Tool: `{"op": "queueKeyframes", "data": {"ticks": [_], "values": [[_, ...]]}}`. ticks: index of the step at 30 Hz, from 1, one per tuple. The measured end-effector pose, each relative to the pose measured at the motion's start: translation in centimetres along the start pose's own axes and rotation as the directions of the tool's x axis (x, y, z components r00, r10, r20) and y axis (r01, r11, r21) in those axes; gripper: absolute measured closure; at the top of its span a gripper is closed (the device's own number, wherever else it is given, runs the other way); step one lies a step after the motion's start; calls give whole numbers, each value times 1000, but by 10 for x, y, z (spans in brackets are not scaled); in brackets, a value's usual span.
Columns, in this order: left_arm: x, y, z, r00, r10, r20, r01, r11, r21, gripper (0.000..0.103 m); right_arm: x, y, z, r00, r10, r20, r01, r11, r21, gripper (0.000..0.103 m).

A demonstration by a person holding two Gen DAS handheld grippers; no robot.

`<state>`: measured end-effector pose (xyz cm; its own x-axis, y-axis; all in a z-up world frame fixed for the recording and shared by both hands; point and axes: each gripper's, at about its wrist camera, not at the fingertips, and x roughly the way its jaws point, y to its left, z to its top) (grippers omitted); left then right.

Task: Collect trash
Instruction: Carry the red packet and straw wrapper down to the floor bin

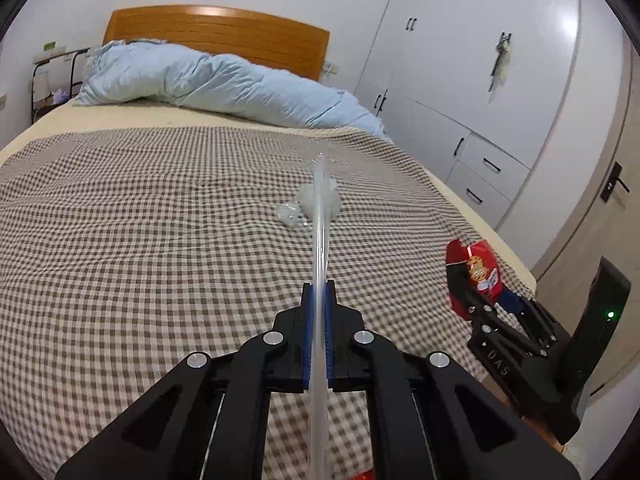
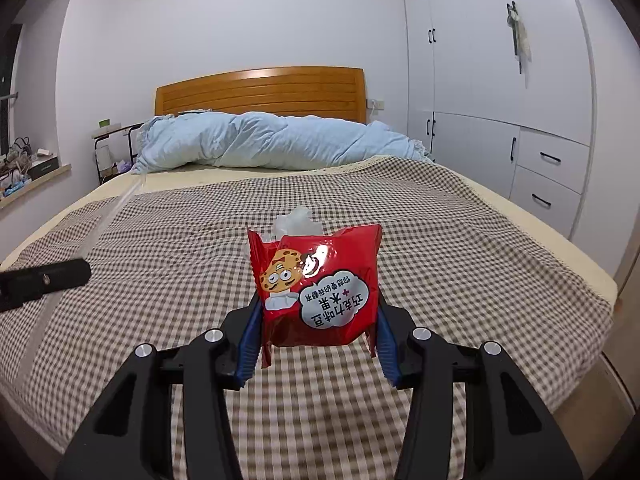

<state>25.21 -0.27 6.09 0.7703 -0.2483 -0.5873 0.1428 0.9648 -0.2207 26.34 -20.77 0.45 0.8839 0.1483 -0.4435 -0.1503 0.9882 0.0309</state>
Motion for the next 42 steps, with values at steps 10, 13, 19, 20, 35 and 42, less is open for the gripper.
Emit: {"op": "queueKeyframes", "data": {"ticks": [10,13,19,20,35,42], "values": [[-57,-24,-30,999,-39,27,37,998,51,101,-51,4,-20,1000,24,11,-24,1000,-15,55],[-76,-31,-43,998,-59,38,56,996,63,101,-62,7,-25,999,35,8,-35,999,-20,55],[-108,-46,-65,995,-88,55,82,992,95,101,-87,15,-40,999,50,9,-50,998,-47,55],[-113,-48,-69,994,-91,55,85,991,99,101,-91,17,-42,999,52,8,-52,997,-53,55],[-137,-47,-130,995,-100,22,97,990,107,101,-135,32,-92,996,60,-62,-68,989,-130,55],[-136,-45,-157,995,-96,-6,96,990,99,101,-140,30,-117,991,58,-124,-74,989,-127,55]]}}
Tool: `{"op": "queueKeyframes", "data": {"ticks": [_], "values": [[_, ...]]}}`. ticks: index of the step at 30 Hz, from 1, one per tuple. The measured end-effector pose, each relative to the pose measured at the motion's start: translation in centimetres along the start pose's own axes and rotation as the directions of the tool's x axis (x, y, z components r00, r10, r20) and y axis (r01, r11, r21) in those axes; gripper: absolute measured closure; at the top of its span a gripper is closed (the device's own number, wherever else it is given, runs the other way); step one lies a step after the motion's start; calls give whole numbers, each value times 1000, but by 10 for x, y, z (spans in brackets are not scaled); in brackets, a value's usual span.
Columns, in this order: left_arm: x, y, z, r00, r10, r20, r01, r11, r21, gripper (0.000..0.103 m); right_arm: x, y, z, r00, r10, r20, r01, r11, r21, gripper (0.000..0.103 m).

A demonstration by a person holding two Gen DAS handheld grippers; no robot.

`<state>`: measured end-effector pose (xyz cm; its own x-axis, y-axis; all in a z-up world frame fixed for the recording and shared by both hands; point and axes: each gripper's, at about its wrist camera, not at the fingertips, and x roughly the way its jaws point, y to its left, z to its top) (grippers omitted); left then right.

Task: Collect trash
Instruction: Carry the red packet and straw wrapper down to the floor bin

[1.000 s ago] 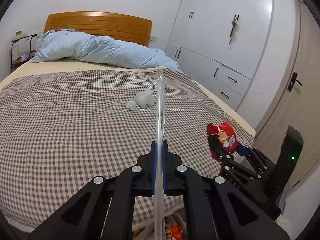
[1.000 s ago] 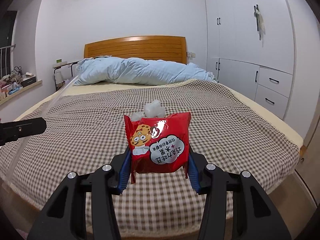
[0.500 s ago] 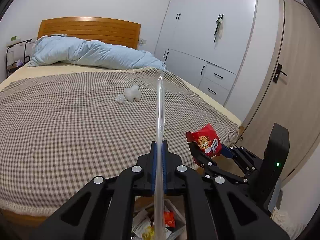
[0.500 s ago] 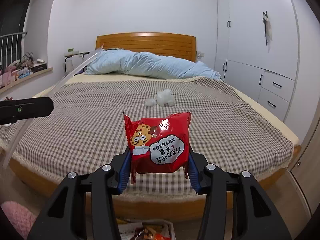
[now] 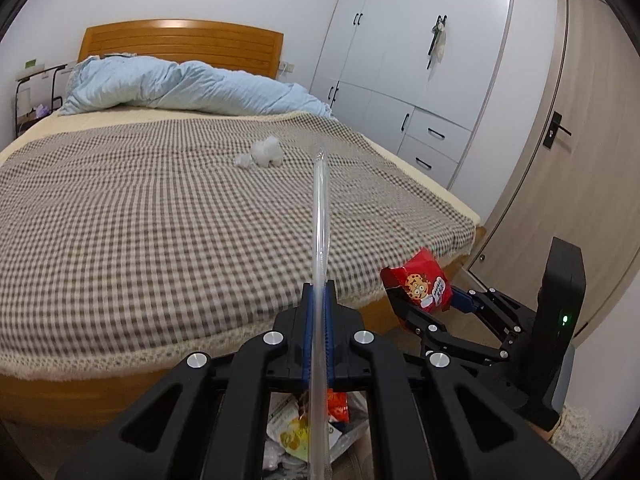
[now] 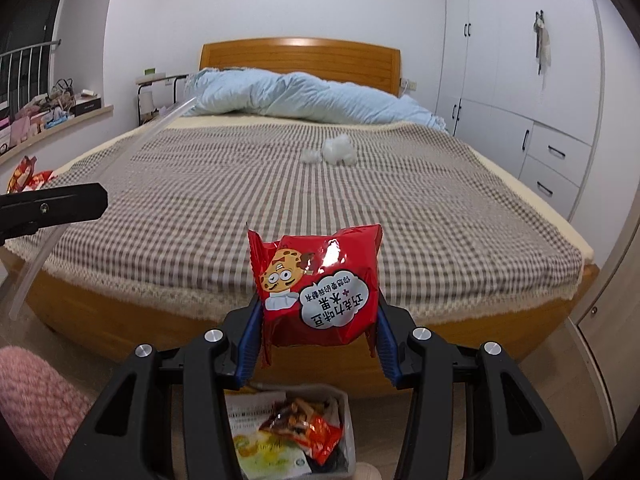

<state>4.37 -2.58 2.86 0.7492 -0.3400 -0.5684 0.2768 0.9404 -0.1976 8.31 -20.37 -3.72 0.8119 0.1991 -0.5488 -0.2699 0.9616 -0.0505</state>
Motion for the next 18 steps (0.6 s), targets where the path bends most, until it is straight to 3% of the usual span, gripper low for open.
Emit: {"op": "queueKeyframes", "data": {"ticks": [18], "values": [[37,1,-68,994,11,-110,-13,1000,-12,101,22,-5,-67,986,-3,-168,4,1000,5,55]]}}
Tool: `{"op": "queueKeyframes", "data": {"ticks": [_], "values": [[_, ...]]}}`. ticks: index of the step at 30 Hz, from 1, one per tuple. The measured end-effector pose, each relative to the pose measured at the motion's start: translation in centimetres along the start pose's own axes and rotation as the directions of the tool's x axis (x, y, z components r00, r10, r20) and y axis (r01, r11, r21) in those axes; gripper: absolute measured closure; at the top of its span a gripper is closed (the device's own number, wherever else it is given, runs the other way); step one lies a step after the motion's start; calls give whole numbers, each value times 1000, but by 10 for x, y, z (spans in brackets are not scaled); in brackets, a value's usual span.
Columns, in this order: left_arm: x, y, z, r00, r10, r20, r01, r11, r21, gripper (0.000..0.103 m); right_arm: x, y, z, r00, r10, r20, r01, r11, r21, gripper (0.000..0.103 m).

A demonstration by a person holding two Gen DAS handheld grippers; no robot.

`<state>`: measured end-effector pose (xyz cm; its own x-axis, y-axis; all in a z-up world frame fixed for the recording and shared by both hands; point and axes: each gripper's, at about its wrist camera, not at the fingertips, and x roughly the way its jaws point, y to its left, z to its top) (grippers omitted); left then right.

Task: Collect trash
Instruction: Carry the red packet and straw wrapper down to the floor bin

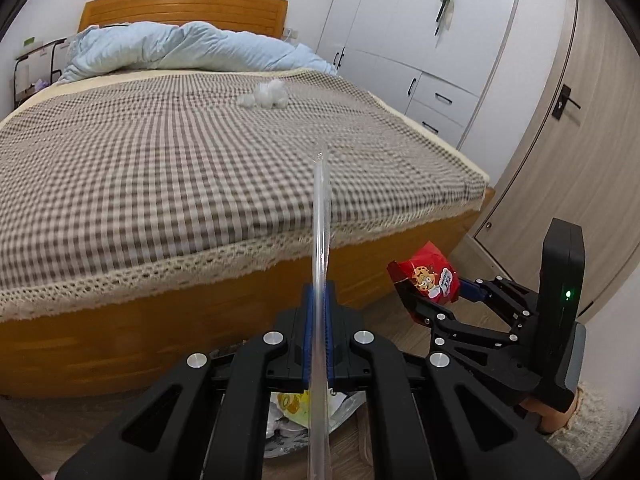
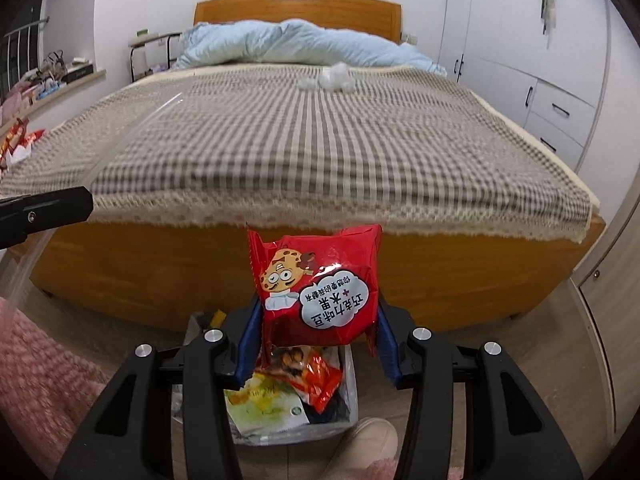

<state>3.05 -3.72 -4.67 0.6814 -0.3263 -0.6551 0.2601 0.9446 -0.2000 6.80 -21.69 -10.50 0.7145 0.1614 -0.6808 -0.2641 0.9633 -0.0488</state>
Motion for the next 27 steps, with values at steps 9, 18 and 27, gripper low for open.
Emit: {"op": "queueKeyframes", "data": {"ticks": [9,18,27], "values": [[36,13,-31,999,0,-43,0,1000,-2,101,18,-1,-21,998,6,-61,-4,1000,25,55],[61,27,-49,993,7,-115,-7,1000,4,101,45,7,-39,984,36,-174,-32,999,26,55],[72,24,-59,987,39,-153,-33,999,38,101,57,8,-50,971,21,-239,-19,1000,12,55]]}}
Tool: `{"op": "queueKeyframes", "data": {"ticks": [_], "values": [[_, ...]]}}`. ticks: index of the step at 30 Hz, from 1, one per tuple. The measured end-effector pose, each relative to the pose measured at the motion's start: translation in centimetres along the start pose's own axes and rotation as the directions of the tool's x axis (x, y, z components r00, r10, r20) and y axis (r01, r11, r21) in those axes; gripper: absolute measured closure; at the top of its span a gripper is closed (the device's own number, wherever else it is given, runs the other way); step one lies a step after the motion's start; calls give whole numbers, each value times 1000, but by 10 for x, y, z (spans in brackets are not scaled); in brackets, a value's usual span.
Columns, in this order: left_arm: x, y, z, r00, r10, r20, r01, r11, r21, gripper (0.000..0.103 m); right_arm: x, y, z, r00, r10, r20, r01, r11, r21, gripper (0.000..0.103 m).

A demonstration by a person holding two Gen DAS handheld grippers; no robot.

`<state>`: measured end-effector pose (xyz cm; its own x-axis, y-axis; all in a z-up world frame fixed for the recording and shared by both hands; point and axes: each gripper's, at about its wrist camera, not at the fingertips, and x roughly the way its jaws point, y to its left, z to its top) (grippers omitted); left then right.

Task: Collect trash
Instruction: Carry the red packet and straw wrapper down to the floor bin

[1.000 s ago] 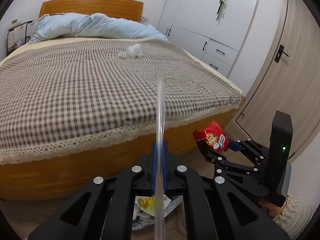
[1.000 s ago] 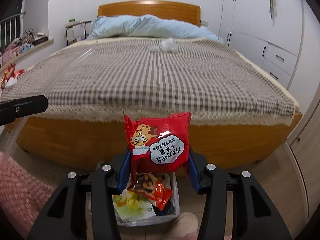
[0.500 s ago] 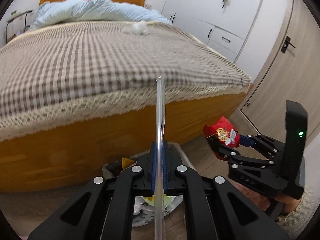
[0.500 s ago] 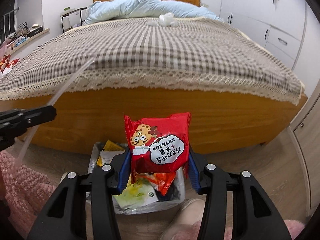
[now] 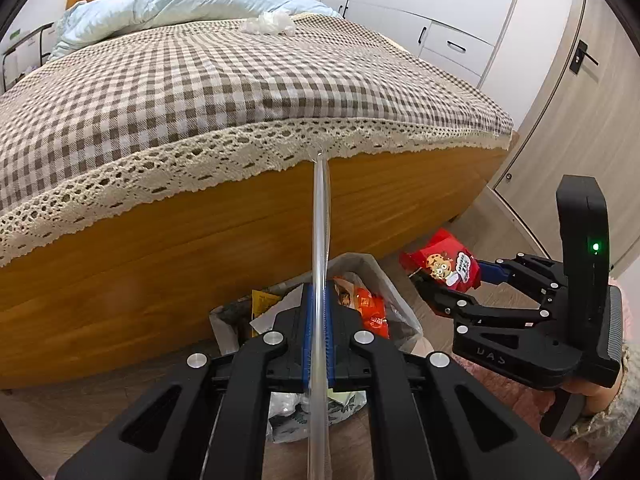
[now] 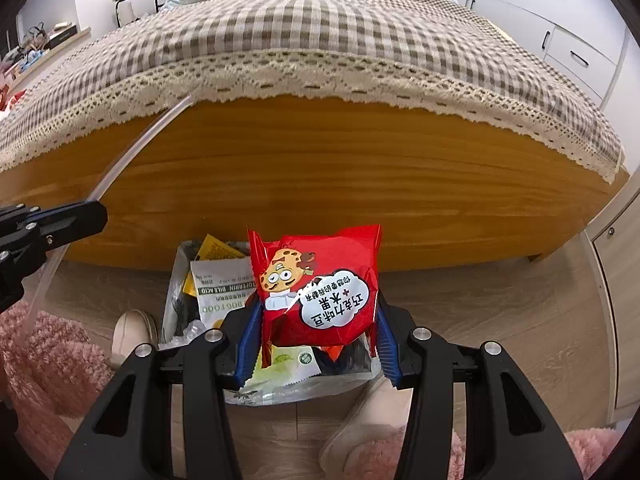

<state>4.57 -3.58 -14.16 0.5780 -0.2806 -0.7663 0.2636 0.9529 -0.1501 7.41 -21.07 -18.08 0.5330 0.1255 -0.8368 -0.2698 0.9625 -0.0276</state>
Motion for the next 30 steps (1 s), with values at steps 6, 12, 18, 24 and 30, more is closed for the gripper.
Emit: {"op": "queueKeyframes", "data": {"ticks": [6,12,18,24,30], "values": [[9,-5,-1,999,14,-30,-13,999,35,101,3,-7,-7,1000,4,-26,-3,1000,22,55],[19,-7,-2,997,40,-62,-35,996,82,101,14,-27,-13,997,22,-70,-15,995,97,55],[35,-20,3,993,31,-111,-14,988,152,101,28,-41,-16,993,19,-121,-2,991,136,55],[63,-47,2,980,26,-199,32,959,283,100,43,-57,-21,986,31,-166,0,984,179,55],[114,-68,-2,948,88,-304,54,901,431,100,58,-68,-28,974,58,-221,-5,973,231,55]]}}
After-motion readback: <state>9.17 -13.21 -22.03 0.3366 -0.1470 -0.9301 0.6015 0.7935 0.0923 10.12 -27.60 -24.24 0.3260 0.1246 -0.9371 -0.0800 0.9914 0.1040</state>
